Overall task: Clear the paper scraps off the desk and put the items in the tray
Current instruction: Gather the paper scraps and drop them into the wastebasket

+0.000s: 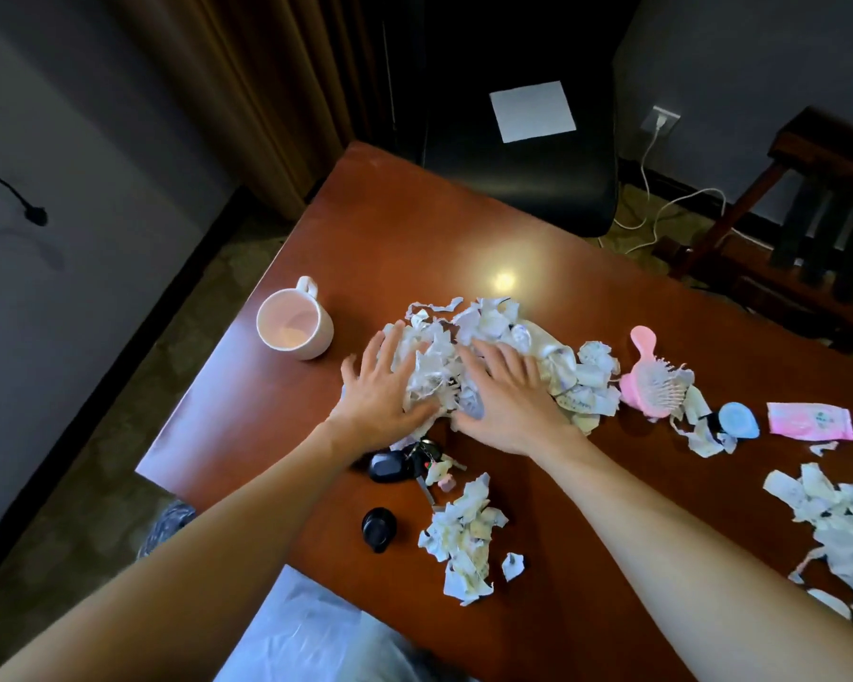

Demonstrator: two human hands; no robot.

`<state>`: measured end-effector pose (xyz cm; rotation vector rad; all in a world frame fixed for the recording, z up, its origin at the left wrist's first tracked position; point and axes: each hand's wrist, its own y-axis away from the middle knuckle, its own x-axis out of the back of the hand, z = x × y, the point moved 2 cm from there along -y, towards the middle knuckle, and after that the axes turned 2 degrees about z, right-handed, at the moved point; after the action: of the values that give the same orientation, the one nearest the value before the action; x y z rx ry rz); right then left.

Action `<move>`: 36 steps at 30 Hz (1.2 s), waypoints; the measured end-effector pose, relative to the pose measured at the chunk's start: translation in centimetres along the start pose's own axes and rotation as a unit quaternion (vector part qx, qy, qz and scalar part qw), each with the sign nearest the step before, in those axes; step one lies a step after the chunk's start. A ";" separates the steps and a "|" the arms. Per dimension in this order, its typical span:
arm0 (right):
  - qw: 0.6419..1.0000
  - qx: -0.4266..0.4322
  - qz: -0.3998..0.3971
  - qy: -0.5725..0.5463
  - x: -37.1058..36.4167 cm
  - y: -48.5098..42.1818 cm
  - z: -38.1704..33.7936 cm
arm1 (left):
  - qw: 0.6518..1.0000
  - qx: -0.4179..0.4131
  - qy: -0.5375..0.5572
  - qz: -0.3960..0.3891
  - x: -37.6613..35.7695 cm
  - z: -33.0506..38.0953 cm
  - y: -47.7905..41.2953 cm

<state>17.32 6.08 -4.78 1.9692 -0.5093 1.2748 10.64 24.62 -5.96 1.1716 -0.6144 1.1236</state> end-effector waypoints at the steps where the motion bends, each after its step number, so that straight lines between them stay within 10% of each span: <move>1: 1.000 0.006 0.018 0.014 -0.3 0.0 0.2 | 1.000 -0.007 -0.007 0.003 -0.1 -0.4 -0.1; 15: 0.949 0.079 0.277 0.132 -4.0 -2.7 1.6 | 0.976 -0.100 -0.038 0.191 -1.9 -1.8 -2.2; 36: 0.921 0.044 0.383 0.053 -1.8 1.9 -2.3 | 0.946 -0.115 -0.010 0.302 -0.1 -0.6 2.7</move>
<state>13.91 6.47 -5.18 1.8061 -1.2675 1.8815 8.02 25.10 -5.17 0.8068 -1.1386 1.5024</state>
